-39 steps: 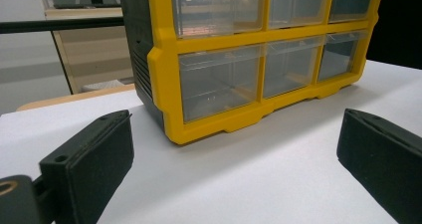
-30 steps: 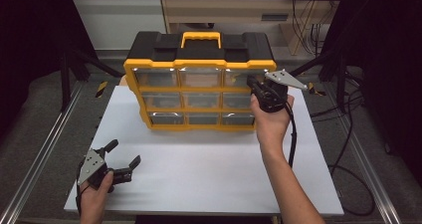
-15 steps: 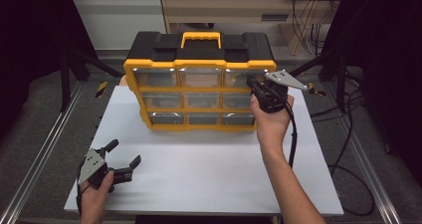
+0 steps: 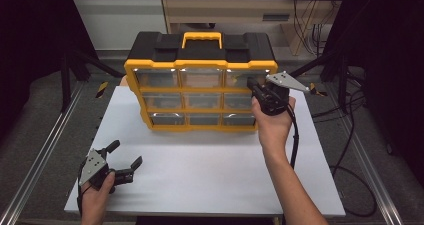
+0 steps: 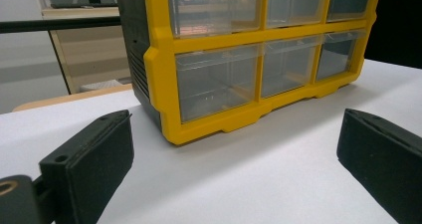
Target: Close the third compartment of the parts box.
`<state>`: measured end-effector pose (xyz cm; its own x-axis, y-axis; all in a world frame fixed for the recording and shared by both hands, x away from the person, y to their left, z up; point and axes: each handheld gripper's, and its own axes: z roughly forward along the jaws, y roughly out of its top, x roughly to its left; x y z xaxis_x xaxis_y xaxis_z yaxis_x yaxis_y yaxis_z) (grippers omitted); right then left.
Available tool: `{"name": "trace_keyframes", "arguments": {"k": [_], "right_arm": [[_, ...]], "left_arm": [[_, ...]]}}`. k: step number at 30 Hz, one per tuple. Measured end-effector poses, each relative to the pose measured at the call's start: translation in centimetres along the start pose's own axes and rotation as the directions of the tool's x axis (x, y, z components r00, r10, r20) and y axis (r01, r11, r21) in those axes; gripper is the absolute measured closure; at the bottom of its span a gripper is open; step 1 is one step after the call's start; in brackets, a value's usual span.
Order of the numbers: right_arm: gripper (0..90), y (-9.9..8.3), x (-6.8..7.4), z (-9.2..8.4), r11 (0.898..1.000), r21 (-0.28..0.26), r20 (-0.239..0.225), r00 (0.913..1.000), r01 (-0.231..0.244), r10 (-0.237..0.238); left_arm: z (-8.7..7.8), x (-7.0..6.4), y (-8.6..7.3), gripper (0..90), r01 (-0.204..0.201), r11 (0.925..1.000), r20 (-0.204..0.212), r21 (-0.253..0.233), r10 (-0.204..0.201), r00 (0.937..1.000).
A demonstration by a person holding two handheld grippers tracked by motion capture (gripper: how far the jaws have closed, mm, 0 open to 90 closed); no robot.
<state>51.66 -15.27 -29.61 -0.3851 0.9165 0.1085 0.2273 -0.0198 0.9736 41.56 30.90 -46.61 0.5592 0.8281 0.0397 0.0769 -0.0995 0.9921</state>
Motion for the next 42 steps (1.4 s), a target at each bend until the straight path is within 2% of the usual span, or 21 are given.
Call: {"name": "trace_keyframes", "arguments": {"k": [28,37,42], "right_arm": [[90.0,0.0,0.5,-1.1,0.999,0.012,-0.039,0.9984,0.042,-0.041],[82.8,0.2,0.7,-1.8,0.998,0.006,-0.062,0.9965,0.057,-0.057],[72.8,0.2,0.8,-2.0,0.998,0.009,-0.1,0.9929,0.067,-0.065]], "left_arm": [[0.1,-0.1,0.0,1.0,0.001,1.0,0.003,0.001,-0.001,1.0],[0.1,-0.1,0.0,1.0,0.004,1.0,0.003,0.001,-0.004,1.0],[0.1,-0.1,-0.1,1.0,0.001,1.0,0.004,0.005,-0.001,1.0]]}}
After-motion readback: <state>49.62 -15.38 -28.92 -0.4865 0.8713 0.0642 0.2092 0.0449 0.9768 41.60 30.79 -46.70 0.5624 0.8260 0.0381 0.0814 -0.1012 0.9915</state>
